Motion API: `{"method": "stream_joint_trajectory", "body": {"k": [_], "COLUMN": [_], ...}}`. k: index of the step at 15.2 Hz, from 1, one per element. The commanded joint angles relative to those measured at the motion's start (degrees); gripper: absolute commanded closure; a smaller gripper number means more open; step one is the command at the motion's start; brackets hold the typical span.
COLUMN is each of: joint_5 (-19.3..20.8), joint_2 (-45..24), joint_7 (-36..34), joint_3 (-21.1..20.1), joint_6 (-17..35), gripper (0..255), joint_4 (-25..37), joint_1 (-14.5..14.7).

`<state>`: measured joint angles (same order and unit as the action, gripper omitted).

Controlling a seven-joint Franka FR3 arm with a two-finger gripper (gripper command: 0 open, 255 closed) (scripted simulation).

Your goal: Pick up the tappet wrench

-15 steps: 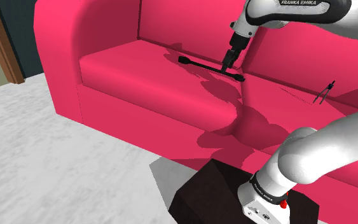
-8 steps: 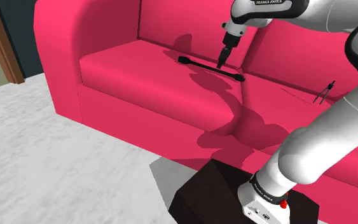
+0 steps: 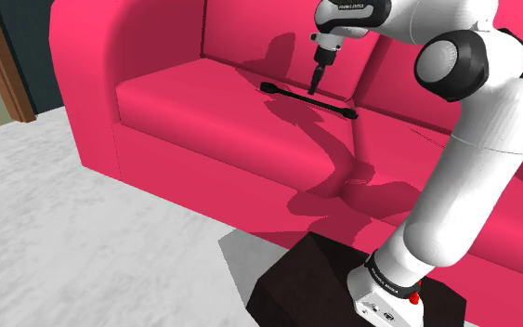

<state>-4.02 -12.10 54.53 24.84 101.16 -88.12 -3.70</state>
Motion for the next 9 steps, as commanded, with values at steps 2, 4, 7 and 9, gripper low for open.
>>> {"method": "stream_joint_trajectory", "body": {"k": [2,4,7,9], "joint_5": [-1.1,-1.1,-1.1,-1.2], "joint_2": [-2.9,-2.8,-2.9,-2.9], "joint_7": [2.1,2.1,2.1,2.2], "joint_3": [-0.1,-0.1,-0.2,-0.2], "joint_6": [0.5,2.1,4.4,5.5], "gripper": [0,0,0,0], "joint_4": [2.1,0.5,-1.8,-3.0], "joint_1": [-0.9,-0.8,-0.7,-0.6]}}
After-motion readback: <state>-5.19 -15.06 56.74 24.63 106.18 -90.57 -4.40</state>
